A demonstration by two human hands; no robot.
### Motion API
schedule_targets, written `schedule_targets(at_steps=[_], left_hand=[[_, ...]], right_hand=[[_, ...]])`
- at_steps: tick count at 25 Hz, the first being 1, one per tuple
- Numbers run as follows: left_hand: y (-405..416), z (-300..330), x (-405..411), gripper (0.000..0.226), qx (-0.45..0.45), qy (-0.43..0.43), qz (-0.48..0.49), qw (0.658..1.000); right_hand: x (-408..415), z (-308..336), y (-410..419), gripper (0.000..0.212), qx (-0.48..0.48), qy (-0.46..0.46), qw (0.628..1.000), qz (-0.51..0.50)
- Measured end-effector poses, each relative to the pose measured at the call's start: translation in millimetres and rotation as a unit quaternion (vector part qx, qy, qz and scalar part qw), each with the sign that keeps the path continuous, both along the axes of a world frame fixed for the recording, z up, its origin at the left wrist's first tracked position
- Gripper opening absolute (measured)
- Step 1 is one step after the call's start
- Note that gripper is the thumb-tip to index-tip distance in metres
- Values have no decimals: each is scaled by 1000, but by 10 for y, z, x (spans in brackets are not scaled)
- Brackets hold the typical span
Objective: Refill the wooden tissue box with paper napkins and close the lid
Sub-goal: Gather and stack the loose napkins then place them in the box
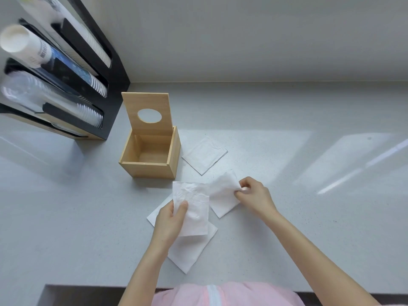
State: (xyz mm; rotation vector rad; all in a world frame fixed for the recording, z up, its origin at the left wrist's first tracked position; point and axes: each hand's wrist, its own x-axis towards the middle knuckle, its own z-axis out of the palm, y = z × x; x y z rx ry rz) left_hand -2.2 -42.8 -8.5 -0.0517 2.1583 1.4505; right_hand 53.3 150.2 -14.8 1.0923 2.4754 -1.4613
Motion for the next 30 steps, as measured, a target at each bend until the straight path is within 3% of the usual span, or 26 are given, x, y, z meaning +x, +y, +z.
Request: schedule_targets(at_steps=[7, 10, 14, 19, 24, 30], left_hand=[[-236, 143, -200, 26, 57, -59, -4, 997], [-308, 194, -241, 29, 93, -103, -29, 990], [-492, 188, -279, 35, 169, -161, -78, 969], [-553, 181, -301, 36, 209, -190, -134, 950], [-549, 152, -356, 45, 272, -254, -98, 923], [-558, 66, -367, 62, 254, -298, -72, 917]], right_hand=[[-12, 564, -189, 12, -143, 170, 975, -28], [9, 739, -289, 10, -199, 168, 962, 77], [-54, 881, -531, 15, -320, 127, 912, 224], [-283, 673, -826, 25, -282, 57, 926, 242], [-308, 564, -981, 21, -318, 71, 937, 127], [-291, 418, -1001, 19, -192, 50, 980, 1]])
